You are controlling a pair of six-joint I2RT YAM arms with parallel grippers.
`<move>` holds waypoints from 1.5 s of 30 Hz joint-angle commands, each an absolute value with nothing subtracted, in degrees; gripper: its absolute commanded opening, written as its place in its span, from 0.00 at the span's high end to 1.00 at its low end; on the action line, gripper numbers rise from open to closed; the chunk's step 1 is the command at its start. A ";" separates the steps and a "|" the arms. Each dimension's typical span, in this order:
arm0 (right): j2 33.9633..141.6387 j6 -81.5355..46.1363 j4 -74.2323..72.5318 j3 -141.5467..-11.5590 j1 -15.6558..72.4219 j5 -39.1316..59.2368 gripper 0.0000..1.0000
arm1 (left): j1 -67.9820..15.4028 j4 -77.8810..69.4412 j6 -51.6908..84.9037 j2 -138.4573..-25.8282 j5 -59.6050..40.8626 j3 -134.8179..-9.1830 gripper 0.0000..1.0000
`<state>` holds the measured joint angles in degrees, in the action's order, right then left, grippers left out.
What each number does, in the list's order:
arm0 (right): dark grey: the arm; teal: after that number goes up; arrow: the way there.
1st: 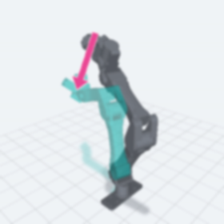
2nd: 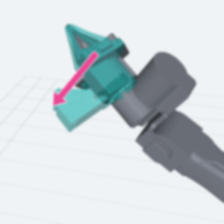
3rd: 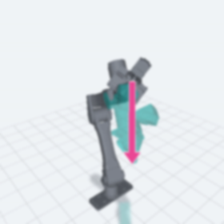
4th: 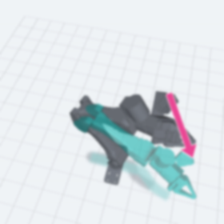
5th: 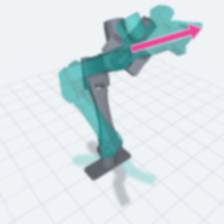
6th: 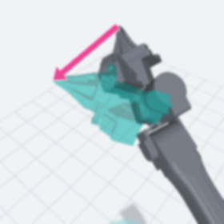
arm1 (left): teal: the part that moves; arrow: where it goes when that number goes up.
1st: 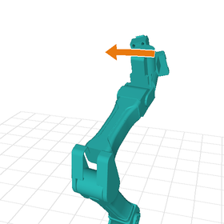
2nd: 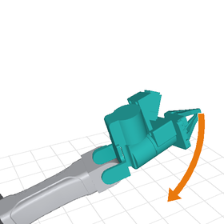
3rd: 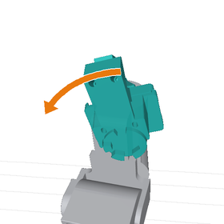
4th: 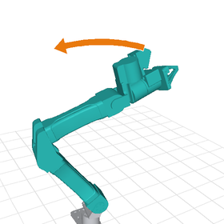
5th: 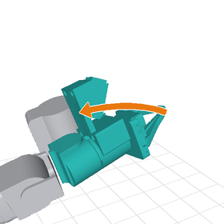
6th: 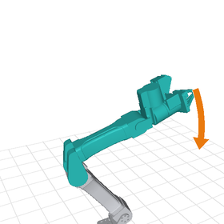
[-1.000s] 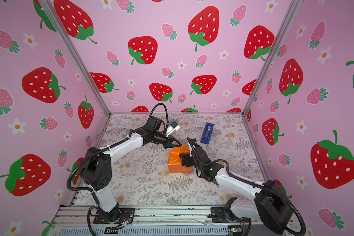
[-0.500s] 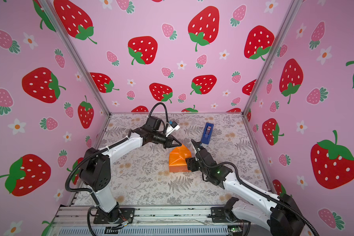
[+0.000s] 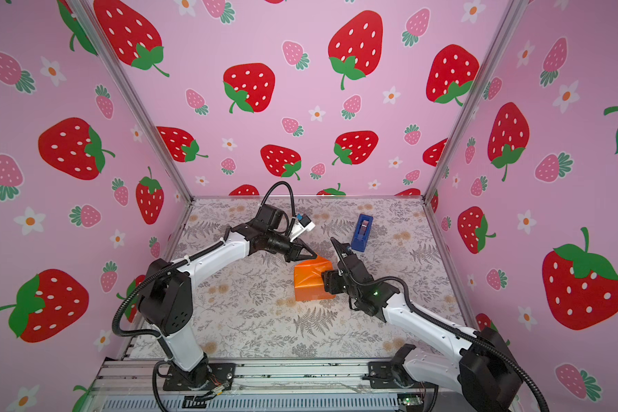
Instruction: Wrap the gift box in paper
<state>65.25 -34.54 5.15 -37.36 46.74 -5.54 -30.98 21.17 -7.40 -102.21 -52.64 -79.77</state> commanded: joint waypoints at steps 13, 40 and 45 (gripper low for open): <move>69.04 -35.46 9.10 -36.98 44.88 -2.86 0.30 | -35.28 22.21 -7.79 -98.74 -52.78 -75.38 1.00; 50.58 -50.89 24.27 -37.70 44.50 19.78 0.71 | -36.21 19.05 -2.37 -102.02 -48.98 -70.45 1.00; 54.43 -53.53 13.65 -33.00 44.50 24.69 0.80 | -35.91 19.47 -1.40 -102.04 -48.87 -70.66 1.00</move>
<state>52.07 -50.24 19.77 -33.98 44.49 19.59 -35.99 17.37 -1.45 -100.22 -49.17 -70.11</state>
